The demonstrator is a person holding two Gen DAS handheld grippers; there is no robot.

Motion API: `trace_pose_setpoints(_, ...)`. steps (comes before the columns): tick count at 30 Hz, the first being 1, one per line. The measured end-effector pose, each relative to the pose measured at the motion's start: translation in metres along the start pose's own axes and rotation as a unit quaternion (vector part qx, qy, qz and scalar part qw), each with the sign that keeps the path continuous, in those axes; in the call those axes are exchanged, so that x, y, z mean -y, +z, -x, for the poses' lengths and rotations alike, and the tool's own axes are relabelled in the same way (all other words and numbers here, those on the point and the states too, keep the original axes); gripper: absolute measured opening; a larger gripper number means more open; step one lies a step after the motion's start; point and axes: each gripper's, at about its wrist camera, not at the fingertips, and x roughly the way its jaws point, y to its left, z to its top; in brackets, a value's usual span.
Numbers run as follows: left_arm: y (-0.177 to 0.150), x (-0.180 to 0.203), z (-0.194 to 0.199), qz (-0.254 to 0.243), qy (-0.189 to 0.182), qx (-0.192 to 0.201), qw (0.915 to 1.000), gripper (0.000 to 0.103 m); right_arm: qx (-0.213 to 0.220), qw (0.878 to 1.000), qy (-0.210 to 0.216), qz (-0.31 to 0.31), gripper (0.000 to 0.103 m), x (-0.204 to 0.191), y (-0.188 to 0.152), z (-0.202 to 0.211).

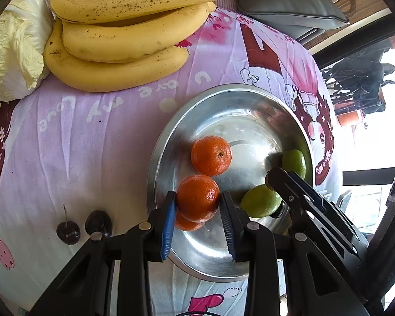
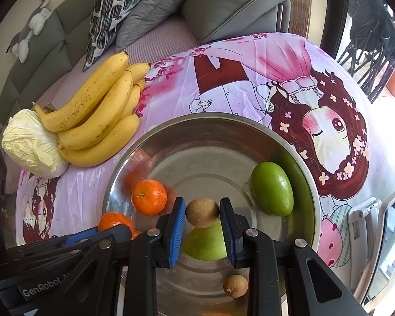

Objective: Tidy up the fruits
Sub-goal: 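Carry the tangerine and small brown fruit into the steel bowl and open both grippers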

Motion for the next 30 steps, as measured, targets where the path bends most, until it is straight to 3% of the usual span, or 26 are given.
trace_pose_setpoints(19, -0.002, -0.009, 0.012, 0.013, -0.006, 0.006, 0.9999, 0.035, -0.001, 1.000, -0.002, 0.004, 0.029, -0.001, -0.001, -0.001)
trace_pose_setpoints(21, -0.003, -0.011, 0.015, 0.016, -0.001, 0.009, 0.9998, 0.036, -0.004, 1.000, -0.003, 0.004, 0.030, -0.001, -0.001, -0.002)
trace_pose_setpoints(24, -0.003, -0.017, 0.019, 0.023, 0.007, 0.014, 0.9996, 0.047, -0.006, 1.000, -0.005, 0.004, 0.030, 0.000, -0.002, -0.003)
trace_pose_setpoints(30, -0.004, -0.035, 0.022, 0.041, 0.023, 0.015, 0.9988, 0.047, -0.010, 1.000, -0.011, 0.004, 0.030, -0.001, -0.002, -0.005)
